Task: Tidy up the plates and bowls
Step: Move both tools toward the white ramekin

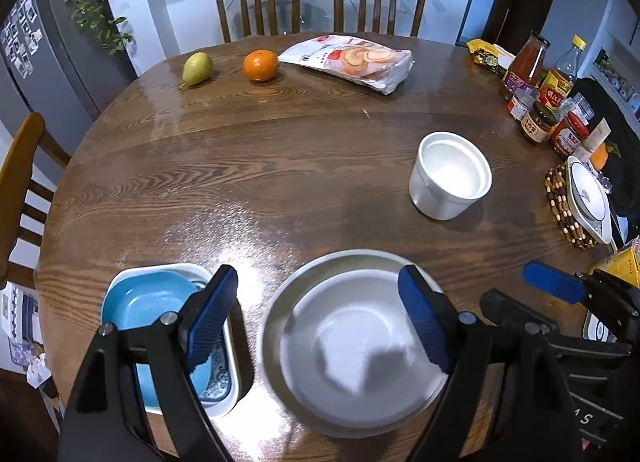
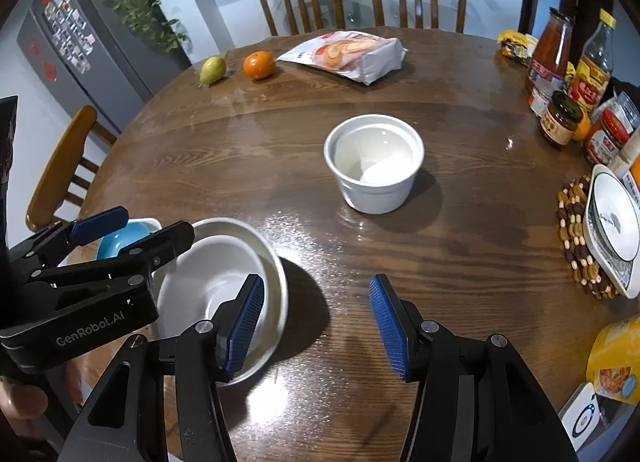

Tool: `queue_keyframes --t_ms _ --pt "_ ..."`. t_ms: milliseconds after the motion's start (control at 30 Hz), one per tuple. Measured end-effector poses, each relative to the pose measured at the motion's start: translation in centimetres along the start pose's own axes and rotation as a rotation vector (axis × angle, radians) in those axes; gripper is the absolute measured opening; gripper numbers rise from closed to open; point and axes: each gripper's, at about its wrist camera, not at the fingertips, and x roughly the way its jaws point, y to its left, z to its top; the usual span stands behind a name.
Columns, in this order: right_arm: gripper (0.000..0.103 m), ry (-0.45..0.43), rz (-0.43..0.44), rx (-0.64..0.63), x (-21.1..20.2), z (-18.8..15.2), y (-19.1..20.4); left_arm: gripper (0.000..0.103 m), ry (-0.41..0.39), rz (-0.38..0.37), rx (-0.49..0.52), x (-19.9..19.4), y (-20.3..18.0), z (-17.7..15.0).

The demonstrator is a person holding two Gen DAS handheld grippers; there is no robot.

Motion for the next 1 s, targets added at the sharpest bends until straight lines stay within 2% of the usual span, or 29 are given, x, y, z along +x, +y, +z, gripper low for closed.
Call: queue_keyframes --t_ms 133,533,667,833,967,1000 --pt "0.056 0.001 0.001 0.027 0.0 0.0 -1.2 0.087 0.007 -0.006 0.012 0.4 -0.9 0.5" --pt "0.056 -0.015 -0.029 0.121 0.4 0.9 -5.6 0.087 0.006 -0.016 0.049 2.3 -4.0 3.4" --pt "0.056 -0.041 -0.027 0.168 0.5 2.3 -7.3 0.087 0.004 -0.015 0.062 3.3 -5.0 5.1" --pt "0.056 -0.079 -0.021 0.242 1.0 4.7 -9.2 0.087 0.047 -0.014 0.069 5.9 -6.1 7.2" --pt "0.056 -0.035 0.037 0.308 3.7 7.0 -10.6 0.086 0.092 -0.025 0.074 8.2 -6.9 8.0" --pt "0.056 -0.024 0.048 0.314 4.3 7.3 -10.7 0.081 0.107 -0.027 0.073 8.9 -7.1 8.1"
